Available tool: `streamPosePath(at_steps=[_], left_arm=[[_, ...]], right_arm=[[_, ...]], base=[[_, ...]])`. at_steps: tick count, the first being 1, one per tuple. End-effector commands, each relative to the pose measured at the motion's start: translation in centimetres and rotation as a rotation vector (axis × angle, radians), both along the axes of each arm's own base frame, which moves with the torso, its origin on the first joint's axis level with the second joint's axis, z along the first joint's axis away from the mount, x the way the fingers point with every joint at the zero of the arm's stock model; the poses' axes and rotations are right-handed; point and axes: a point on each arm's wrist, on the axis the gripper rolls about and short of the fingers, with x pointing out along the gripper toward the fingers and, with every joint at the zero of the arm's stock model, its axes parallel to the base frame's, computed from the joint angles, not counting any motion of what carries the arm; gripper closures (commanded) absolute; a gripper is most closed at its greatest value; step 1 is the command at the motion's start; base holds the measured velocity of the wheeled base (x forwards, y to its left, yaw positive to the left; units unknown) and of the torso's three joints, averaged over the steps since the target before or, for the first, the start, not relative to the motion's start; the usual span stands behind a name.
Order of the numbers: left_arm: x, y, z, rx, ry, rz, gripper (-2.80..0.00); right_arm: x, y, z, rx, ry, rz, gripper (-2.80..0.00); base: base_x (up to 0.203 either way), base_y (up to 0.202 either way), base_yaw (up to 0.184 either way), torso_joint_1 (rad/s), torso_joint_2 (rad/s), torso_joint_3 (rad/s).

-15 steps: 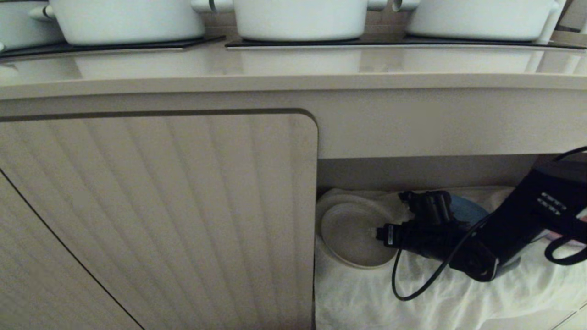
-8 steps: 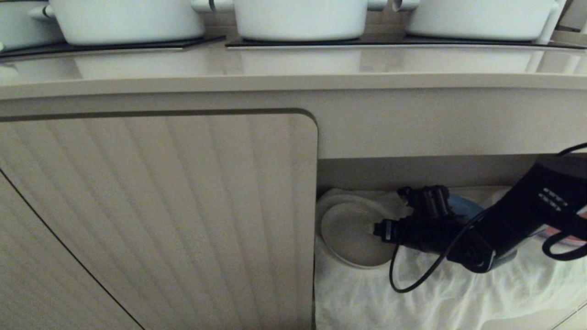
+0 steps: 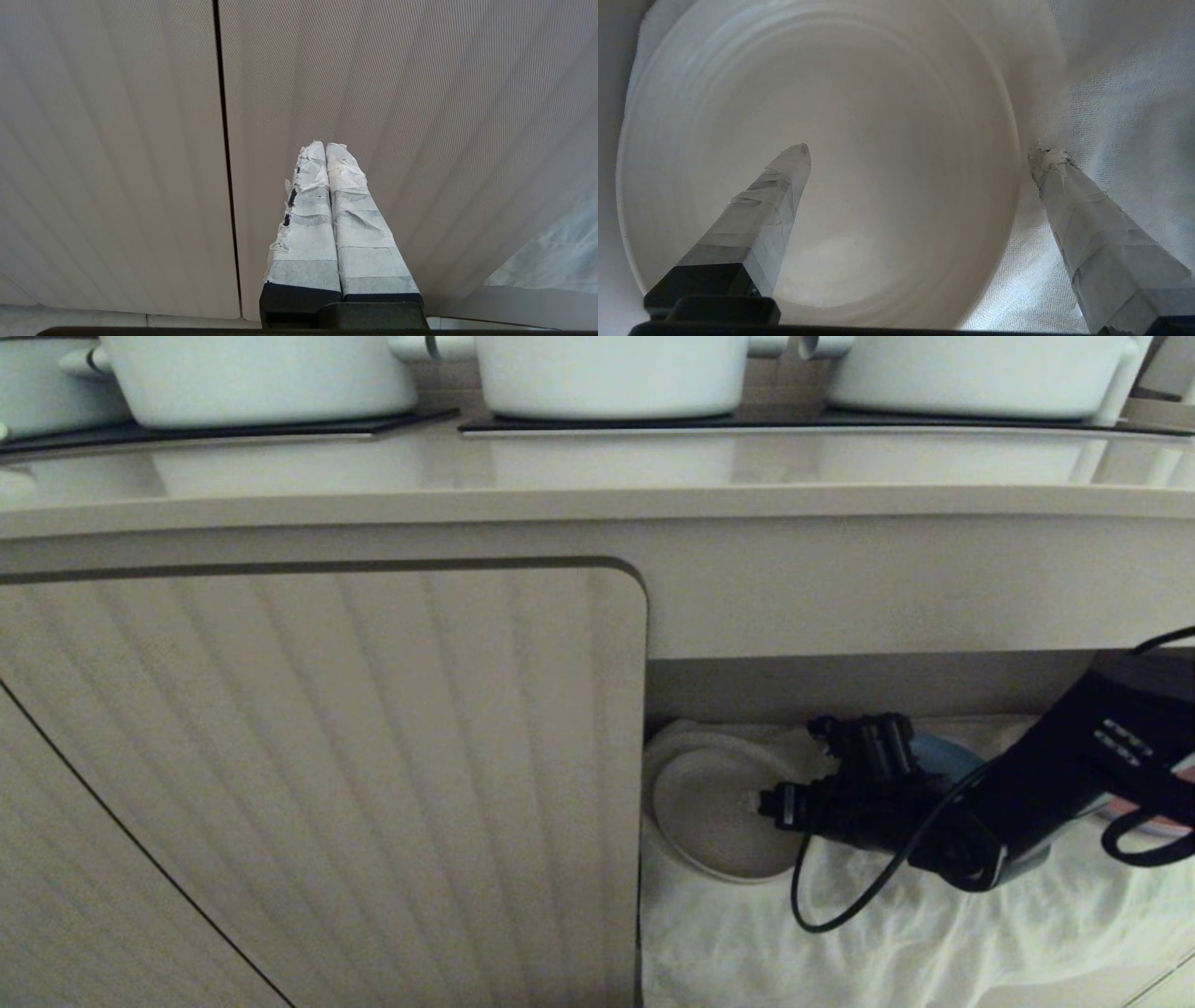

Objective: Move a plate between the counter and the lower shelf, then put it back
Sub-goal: Pick up the plate in the cupboard

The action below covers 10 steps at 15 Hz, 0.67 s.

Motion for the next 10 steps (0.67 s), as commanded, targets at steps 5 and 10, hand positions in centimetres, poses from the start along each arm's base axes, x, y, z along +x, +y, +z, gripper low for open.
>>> streamPosePath(at_steps=[5,10], left_arm=[[0.00,0.00,-0.02,-0.001,0.000,0.001,0.00],[-0.01,0.00,0.02,-0.001,-0.001,0.001,0.00]], right_arm=[[-0.24,0.02,0.01,0.011,-0.003,0.015,-2.80],[-0.16,0.05,0.03,0.012,-0.007,0.015,-2.80]], base=[[0.000,0.000,0.000,0.000,0.00,0.000],[0.000,0.000,0.000,0.000,0.00,0.000]])
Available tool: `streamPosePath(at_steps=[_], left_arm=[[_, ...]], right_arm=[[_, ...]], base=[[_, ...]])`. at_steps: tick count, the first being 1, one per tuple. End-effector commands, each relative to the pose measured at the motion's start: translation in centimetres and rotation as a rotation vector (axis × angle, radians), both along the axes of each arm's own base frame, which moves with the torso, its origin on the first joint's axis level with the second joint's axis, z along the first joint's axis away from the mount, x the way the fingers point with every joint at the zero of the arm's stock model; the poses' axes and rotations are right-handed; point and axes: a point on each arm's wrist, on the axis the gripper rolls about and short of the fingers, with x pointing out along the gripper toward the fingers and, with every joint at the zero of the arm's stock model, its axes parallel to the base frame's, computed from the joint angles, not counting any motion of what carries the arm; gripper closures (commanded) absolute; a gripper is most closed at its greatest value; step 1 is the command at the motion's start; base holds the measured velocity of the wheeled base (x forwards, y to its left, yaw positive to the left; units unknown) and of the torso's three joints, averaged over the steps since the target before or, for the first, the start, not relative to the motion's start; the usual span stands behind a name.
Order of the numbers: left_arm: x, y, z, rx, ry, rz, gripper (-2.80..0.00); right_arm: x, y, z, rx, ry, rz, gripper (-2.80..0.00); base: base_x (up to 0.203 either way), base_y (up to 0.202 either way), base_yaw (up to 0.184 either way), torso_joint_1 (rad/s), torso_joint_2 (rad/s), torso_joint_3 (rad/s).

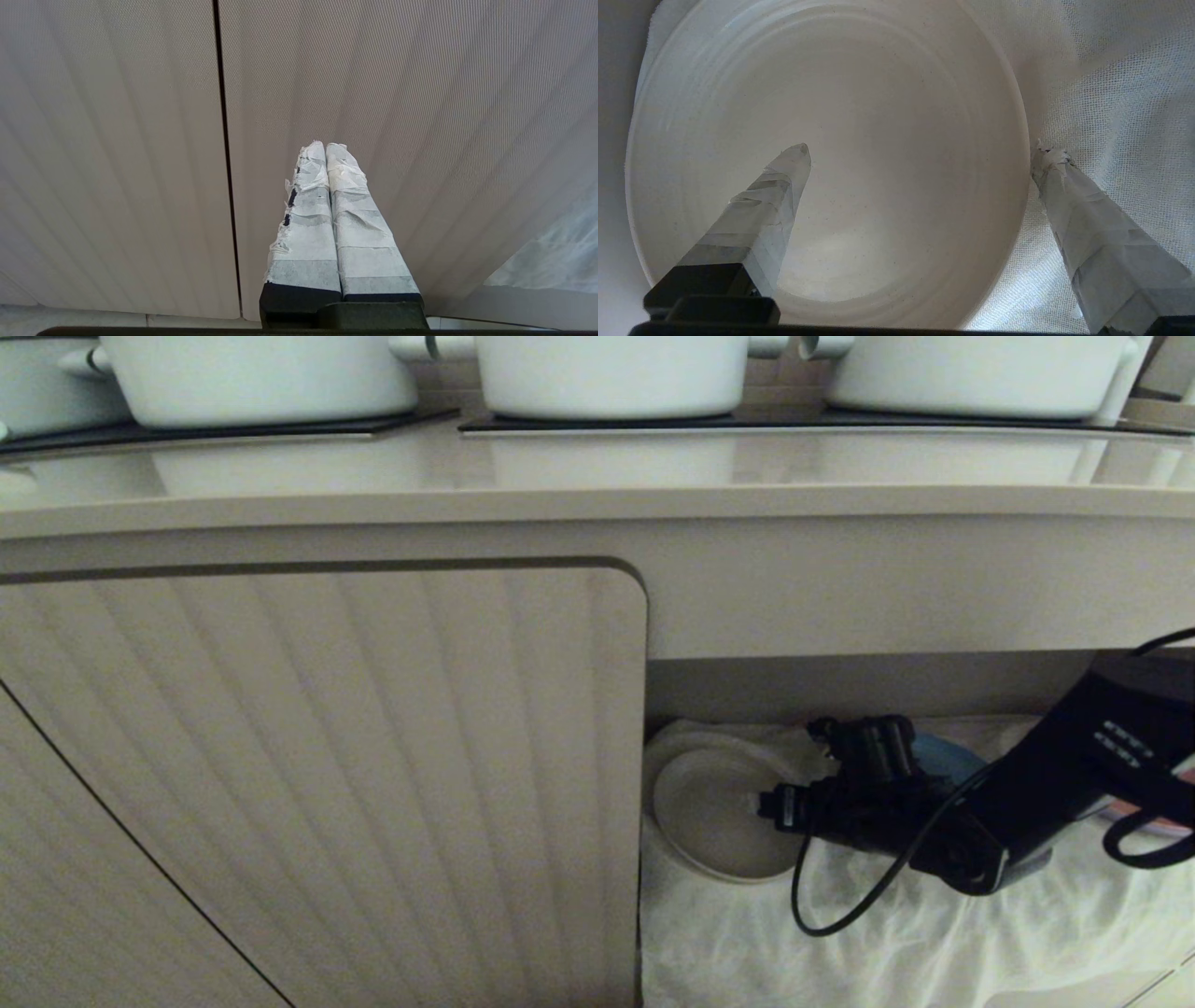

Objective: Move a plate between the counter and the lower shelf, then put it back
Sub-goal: Pick up the plate in the cupboard

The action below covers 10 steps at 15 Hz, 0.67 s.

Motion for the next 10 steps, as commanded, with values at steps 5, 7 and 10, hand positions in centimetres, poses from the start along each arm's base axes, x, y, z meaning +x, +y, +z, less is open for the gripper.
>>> streamPosePath(at_steps=[5,7,10], left_arm=[[0.00,0.00,-0.02,-0.001,0.000,0.001,0.00],[0.00,0.00,-0.02,-0.001,0.000,0.001,0.00],[0.00,0.00,0.00,0.000,0.000,0.001,0.00]], right_arm=[[-0.04,0.01,-0.02,0.001,-0.002,0.001,-2.80],[0.01,0.02,-0.27,-0.001,0.004,0.001,0.00],[0.06,-0.02,-0.83,-0.008,0.017,-0.001,0.00]], base=[[0.000,0.000,0.000,0.000,0.00,0.000],[0.000,0.000,0.000,0.000,0.00,0.000],[0.000,0.000,0.000,0.000,0.00,0.000]])
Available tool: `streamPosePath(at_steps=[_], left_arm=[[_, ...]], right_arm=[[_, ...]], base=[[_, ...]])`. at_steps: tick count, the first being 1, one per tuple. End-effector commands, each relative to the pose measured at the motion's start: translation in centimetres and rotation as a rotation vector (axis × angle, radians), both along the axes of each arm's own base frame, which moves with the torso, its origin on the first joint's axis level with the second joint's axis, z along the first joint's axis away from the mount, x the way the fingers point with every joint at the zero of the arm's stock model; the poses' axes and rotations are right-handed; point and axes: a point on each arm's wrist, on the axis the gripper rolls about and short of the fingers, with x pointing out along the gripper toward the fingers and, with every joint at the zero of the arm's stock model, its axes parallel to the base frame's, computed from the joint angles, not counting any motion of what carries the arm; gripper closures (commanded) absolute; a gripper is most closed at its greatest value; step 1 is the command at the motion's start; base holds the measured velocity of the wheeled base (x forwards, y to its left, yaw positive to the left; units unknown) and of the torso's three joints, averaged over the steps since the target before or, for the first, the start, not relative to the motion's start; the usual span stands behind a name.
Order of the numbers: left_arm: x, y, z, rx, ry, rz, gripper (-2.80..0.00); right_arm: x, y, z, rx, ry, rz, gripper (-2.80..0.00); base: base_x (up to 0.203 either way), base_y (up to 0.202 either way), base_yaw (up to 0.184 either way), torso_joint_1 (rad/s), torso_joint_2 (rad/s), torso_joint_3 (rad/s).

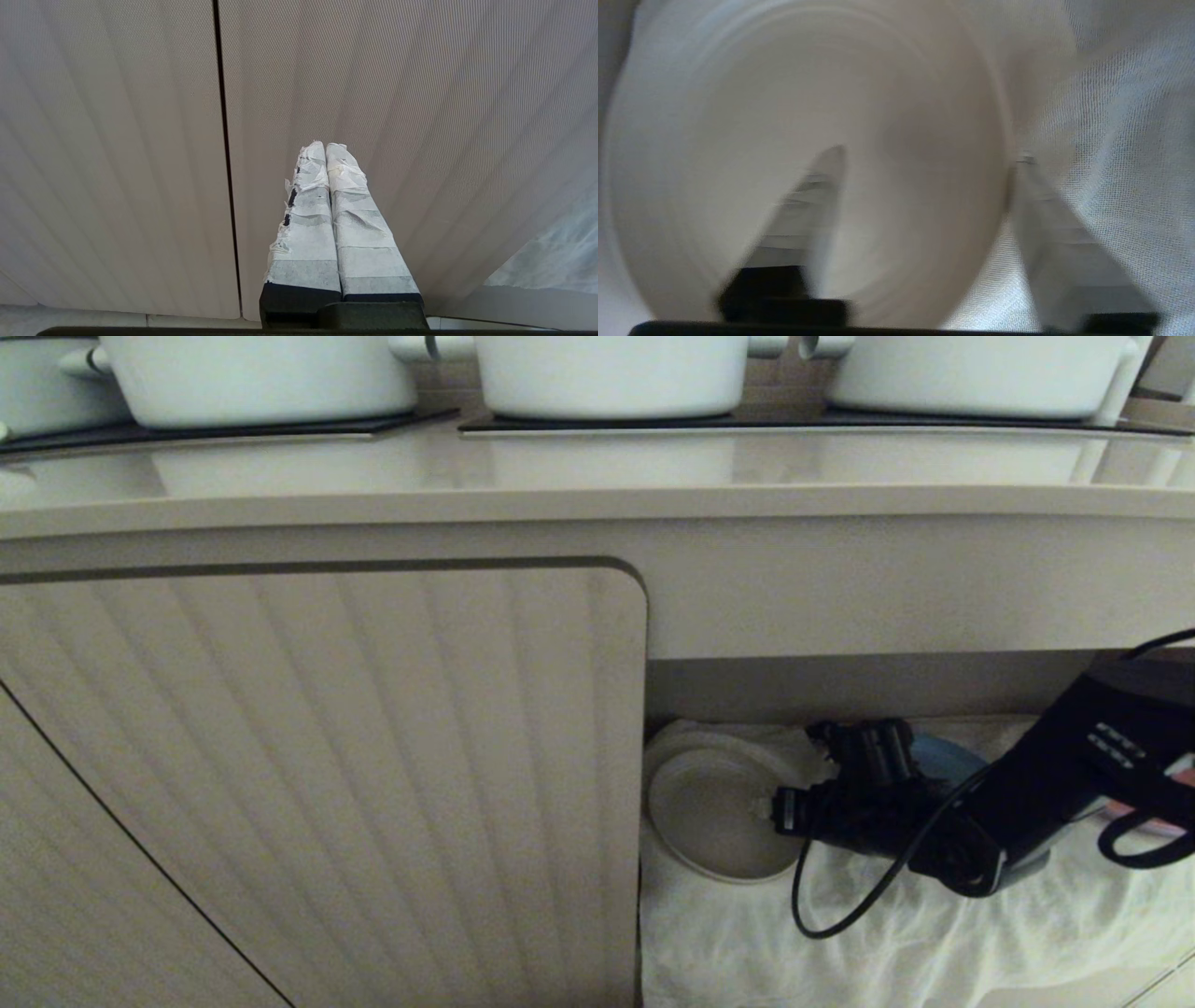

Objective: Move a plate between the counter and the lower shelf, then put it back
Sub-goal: Pick up the plate in the cupboard

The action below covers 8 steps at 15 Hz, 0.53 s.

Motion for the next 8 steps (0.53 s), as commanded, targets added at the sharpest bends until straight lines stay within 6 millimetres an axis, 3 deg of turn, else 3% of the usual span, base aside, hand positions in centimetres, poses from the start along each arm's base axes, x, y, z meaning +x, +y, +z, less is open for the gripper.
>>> streamPosePath(at_steps=[1,8], left_arm=[[0.00,0.00,-0.01,-0.001,0.000,0.001,0.00],[0.00,0.00,0.00,-0.001,-0.001,0.001,0.00]], right_arm=[[0.06,-0.01,-0.42,-0.001,0.008,-0.002,0.00],[0.04,-0.08,-0.28,-0.001,0.005,-0.004,0.00]], base=[[0.000,0.000,0.000,0.000,0.00,0.000],[0.000,0.000,0.000,0.000,0.00,0.000]])
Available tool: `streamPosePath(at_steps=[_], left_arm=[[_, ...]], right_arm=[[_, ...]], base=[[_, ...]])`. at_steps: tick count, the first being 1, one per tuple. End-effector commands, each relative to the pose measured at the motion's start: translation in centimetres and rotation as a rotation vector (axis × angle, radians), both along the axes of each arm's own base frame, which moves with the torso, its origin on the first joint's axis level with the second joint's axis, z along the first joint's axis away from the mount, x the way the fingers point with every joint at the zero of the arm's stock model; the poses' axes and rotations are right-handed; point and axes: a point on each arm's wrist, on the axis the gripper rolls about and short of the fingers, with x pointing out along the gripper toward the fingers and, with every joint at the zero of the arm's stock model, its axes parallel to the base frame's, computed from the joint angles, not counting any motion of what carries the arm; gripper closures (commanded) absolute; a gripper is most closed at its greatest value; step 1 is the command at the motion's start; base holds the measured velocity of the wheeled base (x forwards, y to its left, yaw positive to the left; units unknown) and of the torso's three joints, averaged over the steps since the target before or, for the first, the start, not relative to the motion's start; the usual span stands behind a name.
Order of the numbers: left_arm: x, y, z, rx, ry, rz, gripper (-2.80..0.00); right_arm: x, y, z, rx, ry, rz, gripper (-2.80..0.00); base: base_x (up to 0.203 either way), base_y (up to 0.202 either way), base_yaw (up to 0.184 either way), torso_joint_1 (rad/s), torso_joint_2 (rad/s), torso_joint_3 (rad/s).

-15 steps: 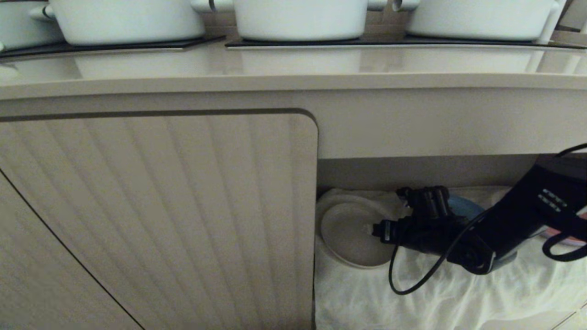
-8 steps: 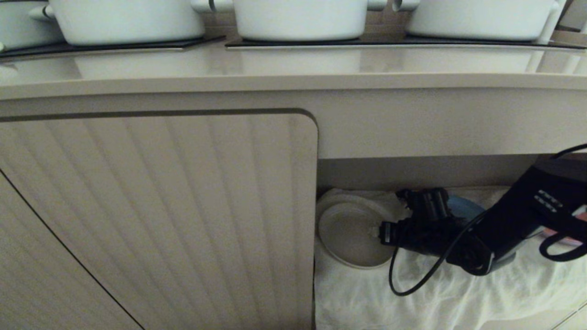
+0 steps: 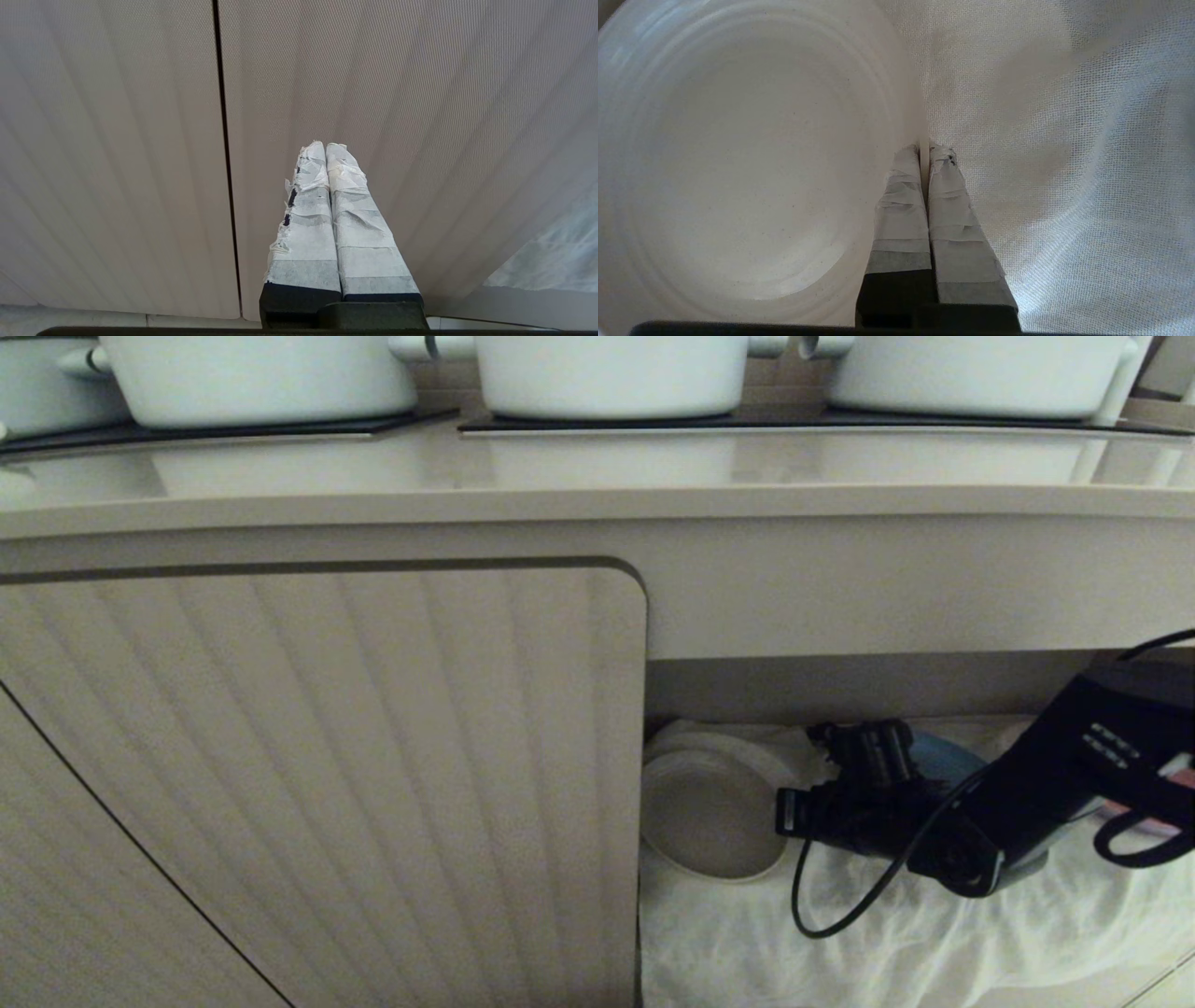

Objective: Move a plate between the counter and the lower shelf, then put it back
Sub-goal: Pick up the plate in the cupboard

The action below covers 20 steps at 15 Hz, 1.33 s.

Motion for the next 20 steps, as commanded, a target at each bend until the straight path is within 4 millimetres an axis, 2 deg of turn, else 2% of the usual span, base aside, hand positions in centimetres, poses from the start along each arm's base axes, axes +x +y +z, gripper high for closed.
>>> streamPosePath(at_steps=[1,10,20], left_arm=[[0.0,0.0,0.0,-0.001,-0.001,0.001,0.00],[0.0,0.0,0.0,-0.001,-0.001,0.001,0.00],[0.0,0.0,0.0,-0.001,0.000,0.001,0.00]], right_arm=[[0.0,0.0,0.0,0.002,-0.003,0.000,0.00],[-0.8,-1.1,0.8,0.002,-0.003,-0.021,0.00],[-5.0,-2.3,1.8,0.001,0.045,0.008,0.00]], base=[[0.000,0.000,0.000,0.000,0.00,0.000],[0.000,0.000,0.000,0.000,0.00,0.000],[0.000,0.000,0.000,0.000,0.00,0.000]])
